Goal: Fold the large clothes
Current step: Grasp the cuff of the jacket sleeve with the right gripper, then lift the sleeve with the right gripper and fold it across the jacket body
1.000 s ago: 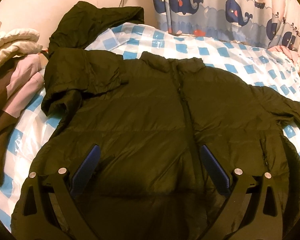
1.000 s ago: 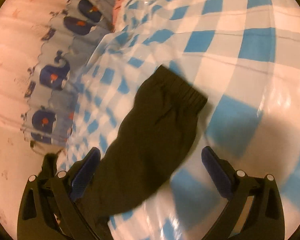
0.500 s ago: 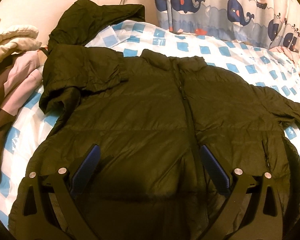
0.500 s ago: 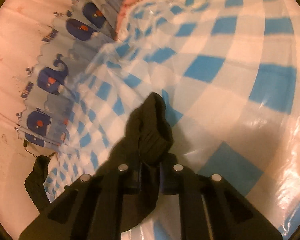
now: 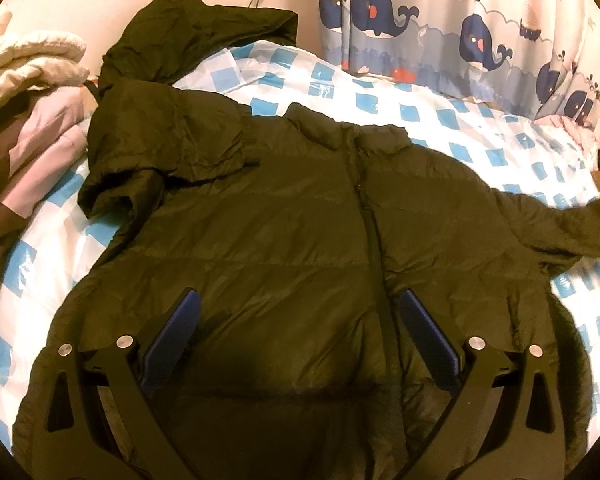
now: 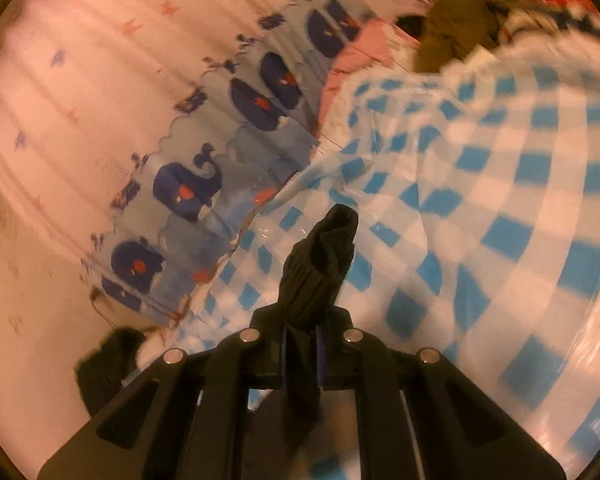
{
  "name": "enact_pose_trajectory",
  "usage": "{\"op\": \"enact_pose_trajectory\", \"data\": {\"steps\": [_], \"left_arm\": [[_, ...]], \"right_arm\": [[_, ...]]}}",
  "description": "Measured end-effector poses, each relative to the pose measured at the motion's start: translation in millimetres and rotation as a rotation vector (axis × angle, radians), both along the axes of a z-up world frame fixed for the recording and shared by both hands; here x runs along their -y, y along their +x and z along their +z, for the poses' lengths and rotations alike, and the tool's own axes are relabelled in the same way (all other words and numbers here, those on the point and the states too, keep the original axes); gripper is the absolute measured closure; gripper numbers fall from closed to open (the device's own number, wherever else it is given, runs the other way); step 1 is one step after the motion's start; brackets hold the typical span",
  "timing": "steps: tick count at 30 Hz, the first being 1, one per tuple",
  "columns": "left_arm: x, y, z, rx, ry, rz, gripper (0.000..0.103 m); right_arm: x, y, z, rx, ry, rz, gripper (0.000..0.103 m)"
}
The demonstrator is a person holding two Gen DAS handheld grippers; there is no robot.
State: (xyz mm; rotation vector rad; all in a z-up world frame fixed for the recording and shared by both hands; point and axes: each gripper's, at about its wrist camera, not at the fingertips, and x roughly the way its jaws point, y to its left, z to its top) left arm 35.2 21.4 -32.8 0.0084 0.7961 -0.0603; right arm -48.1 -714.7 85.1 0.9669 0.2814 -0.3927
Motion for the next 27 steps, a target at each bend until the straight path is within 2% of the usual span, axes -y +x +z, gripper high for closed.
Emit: {"op": "enact_pose_trajectory", "data": {"steps": [3,8,12,16,22,27], "left_arm": [[-10,-1,7,0.008,-0.026,0.015,0.007],[-39,-4,18,0.01,-0.113,0.056,0.007],[-64,-5,22,0.001,-0.18,0.088,0.007],[-83,-12,28,0.016,-0.182,0.1,0.007],[-112,-21,35,0.029,-0.22,0.116,0.007],[-136,-23,39,0.037,-0.261,0.14,0.007]], "right_arm": [[-18,10,9,0.063,0.039,0.002,0.092],[-75,55,67,0.154,-0.041,0.097,0.092],[-145,104,101,0.195,-0.092,0.226,0.092],[-227,155,122,0.219,-0.123,0.378,0.092],[-344,215,131,0.236,-0.143,0.562,0.092],[-427,251,118,0.226,-0.142,0.68,0.092]]}}
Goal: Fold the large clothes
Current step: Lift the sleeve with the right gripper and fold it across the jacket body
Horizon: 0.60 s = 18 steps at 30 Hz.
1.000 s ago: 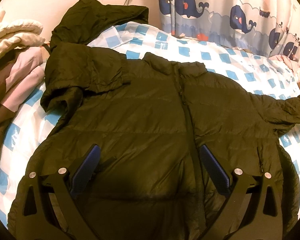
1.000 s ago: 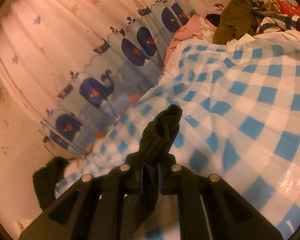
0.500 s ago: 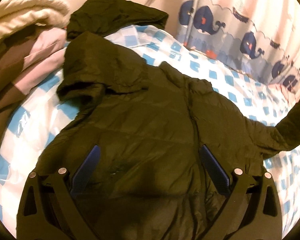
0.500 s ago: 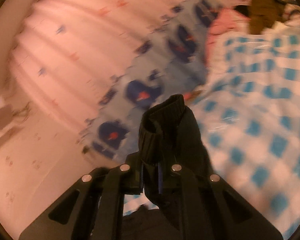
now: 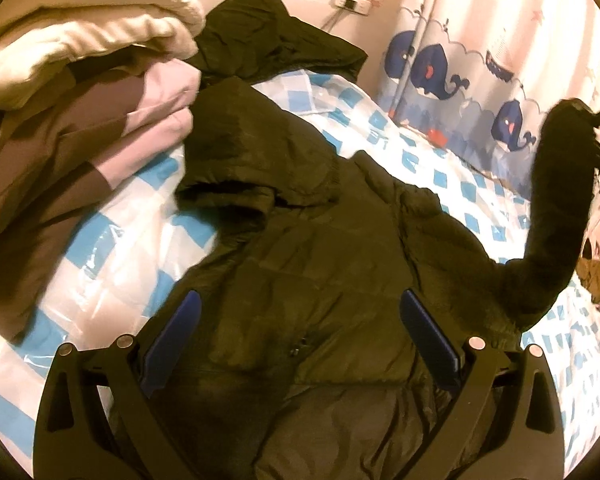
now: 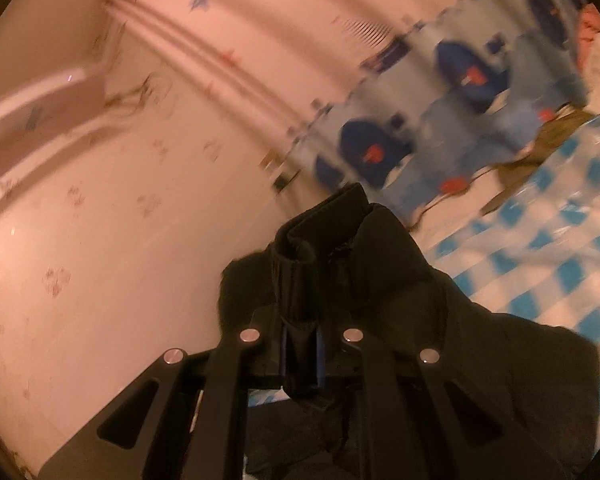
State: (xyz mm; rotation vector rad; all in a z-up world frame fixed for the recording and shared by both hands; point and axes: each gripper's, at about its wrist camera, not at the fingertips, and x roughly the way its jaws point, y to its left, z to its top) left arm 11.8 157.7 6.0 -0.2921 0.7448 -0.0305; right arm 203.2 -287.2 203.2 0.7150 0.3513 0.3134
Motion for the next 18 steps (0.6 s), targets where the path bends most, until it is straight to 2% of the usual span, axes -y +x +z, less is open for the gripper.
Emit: {"op": "enact_pose_trajectory", "data": {"steps": [7,18], "left_arm": [[-21,-5,3,0.008,-0.028,0.021,0.007],[-45,-8,5,0.016,-0.065,0.057,0.007]], "right_arm": [[-97,45,-61,-0.071,0.053,0.124,0.092],[-197,58,-173,-0.203,0.107,0.266,0.092]]}}
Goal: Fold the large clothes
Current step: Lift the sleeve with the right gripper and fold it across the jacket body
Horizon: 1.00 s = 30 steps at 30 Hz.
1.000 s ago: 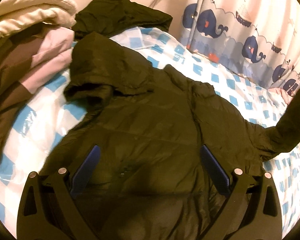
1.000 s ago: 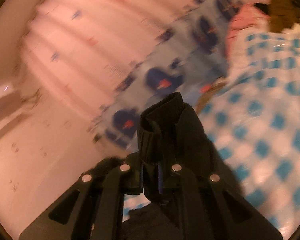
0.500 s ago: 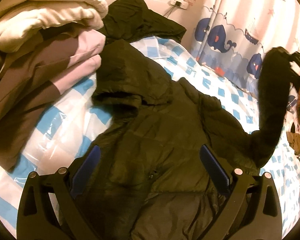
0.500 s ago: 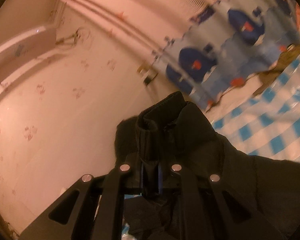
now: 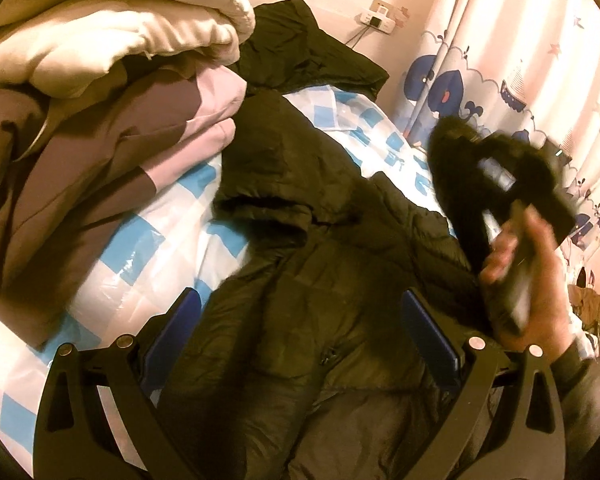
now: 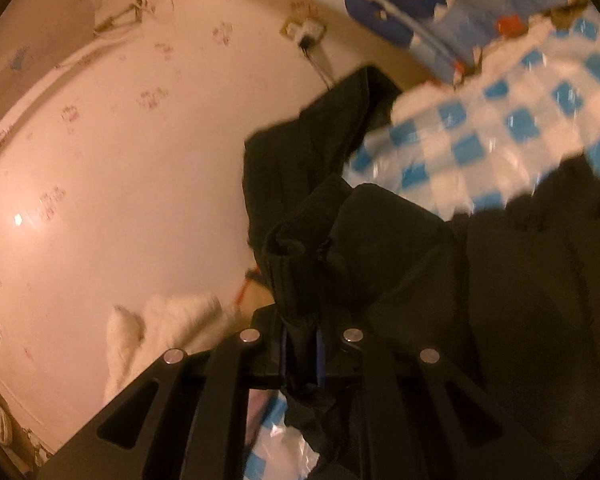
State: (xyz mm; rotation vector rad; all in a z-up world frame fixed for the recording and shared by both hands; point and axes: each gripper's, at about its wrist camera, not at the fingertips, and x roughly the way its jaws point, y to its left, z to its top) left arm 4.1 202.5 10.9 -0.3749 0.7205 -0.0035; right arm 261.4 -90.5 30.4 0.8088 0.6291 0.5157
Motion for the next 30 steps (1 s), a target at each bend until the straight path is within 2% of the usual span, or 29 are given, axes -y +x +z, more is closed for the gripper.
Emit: {"op": "enact_pose_trajectory", "data": {"steps": [8,10,11,12,13,14,15,16,18,20,23,26,30], "left_arm": [[-5,0,0,-0.002,-0.007,0.01,0.007],[-5,0,-1,-0.002,-0.011,0.01,0.007],[-5,0,-1,-0.003,-0.011,0.01,0.007],[-4,0,-1,-0.004,-0.01,0.01,0.007],[-3,1,-1,-0.005,-0.009,0.009,0.007],[-2,2,-2,-0.007,-0.006,0.008,0.007],[-1,2,-2,-0.009,-0.002,0.007,0.007],[-1,3,-3,-0.011,-0.001,0.007,0.007],[2,4,-3,-0.012,-0.002,0.007,0.007],[5,5,-3,-0.012,0.003,0.004,0.007],[17,7,-2,-0.009,0.016,-0.016,0.007],[38,15,6,0.004,0.038,-0.056,0.007],[85,60,9,-0.024,0.123,-0.159,0.007]], "right_arm": [[-43,-7,-95,-0.139,-0.041,0.073,0.092],[-50,-11,-109,-0.164,-0.063,0.107,0.091],[-59,-9,-118,-0.201,-0.079,0.16,0.089],[-69,-5,-132,-0.278,-0.092,0.232,0.086],[-76,-2,-142,-0.334,-0.097,0.281,0.077],[-82,-3,-149,-0.381,-0.111,0.327,0.076],[-83,-9,-144,-0.374,-0.124,0.349,0.072],[-80,-16,-132,-0.346,-0.139,0.365,0.056],[-65,-31,-105,-0.274,-0.174,0.355,0.036],[-40,-46,-80,-0.218,-0.207,0.333,0.031],[21,-71,-50,-0.161,-0.304,0.22,0.023],[89,-84,-40,-0.181,-0.398,0.057,0.02],[176,-92,-66,-0.287,-0.452,-0.124,0.019]]}}
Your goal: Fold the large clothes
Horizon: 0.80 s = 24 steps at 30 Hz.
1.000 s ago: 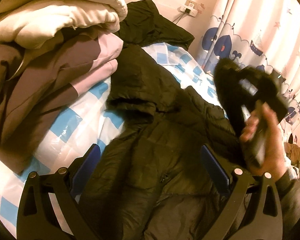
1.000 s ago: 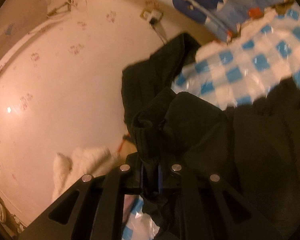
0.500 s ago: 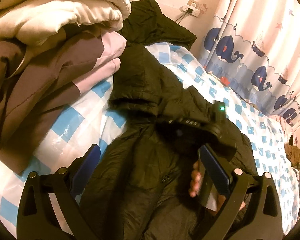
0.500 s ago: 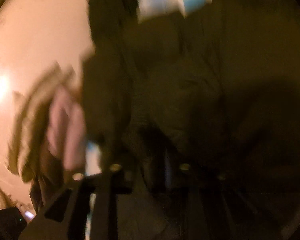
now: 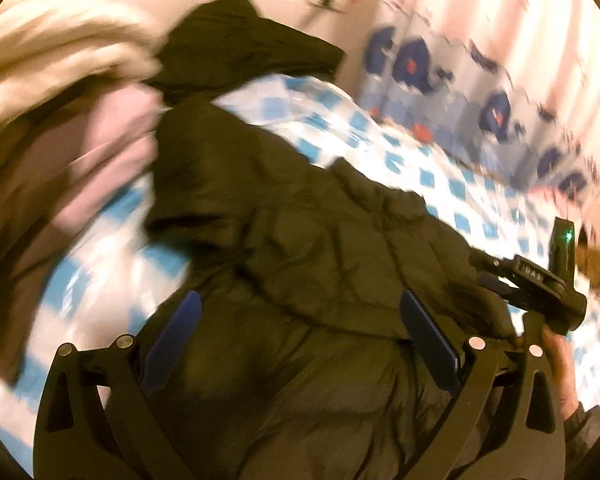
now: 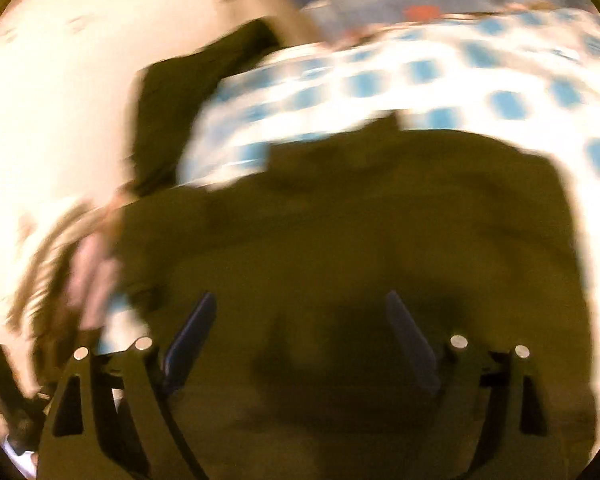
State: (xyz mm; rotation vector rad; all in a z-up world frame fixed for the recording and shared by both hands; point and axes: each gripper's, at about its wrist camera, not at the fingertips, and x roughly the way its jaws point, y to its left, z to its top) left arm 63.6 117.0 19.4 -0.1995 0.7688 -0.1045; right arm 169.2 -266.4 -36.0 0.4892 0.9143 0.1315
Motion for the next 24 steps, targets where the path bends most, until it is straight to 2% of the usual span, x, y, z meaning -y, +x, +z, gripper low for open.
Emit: {"op": "enact_pose_trajectory", "data": {"steps": [4,6,8,9,11,13,16,17,20,22,24], "left_arm": [[43,63,-27,-0.086,0.058,-0.037,0.007],[60,96,-54,-0.153,0.099,-0.031,0.007],[66,119,-84,-0.227,0.124,-0.015,0.007],[69,130,-106,-0.271,0.167,0.005,0.007],[72,140,-132,-0.289,0.203,-0.014,0.006],[73,142,-140,-0.295,0.22,-0.021,0.006],[67,128,-123,-0.295,0.225,-0.01,0.007],[60,115,-112,-0.26,0.204,-0.003,0.007],[22,54,-63,-0.116,0.124,0.039,0.007],[0,27,-38,-0.073,0.105,0.079,0.007],[-19,3,-17,-0.025,0.087,0.125,0.007]], "right_arm": [[49,-2,-45,-0.063,-0.01,-0.081,0.019],[60,-3,-65,-0.082,-0.013,-0.082,0.019],[59,-5,-72,-0.071,-0.028,-0.063,0.018],[57,-5,-73,-0.068,-0.041,-0.051,0.017],[48,-4,-73,-0.061,-0.068,-0.022,0.012],[40,-3,-74,-0.061,-0.102,0.002,0.009],[38,-5,-73,-0.066,-0.107,0.005,0.009],[38,-8,-68,-0.057,-0.102,-0.006,0.009],[31,-23,-36,0.081,-0.029,-0.012,0.008],[12,-16,-17,0.129,0.008,0.045,0.007],[-17,7,-3,0.132,0.115,0.137,0.007]]}}
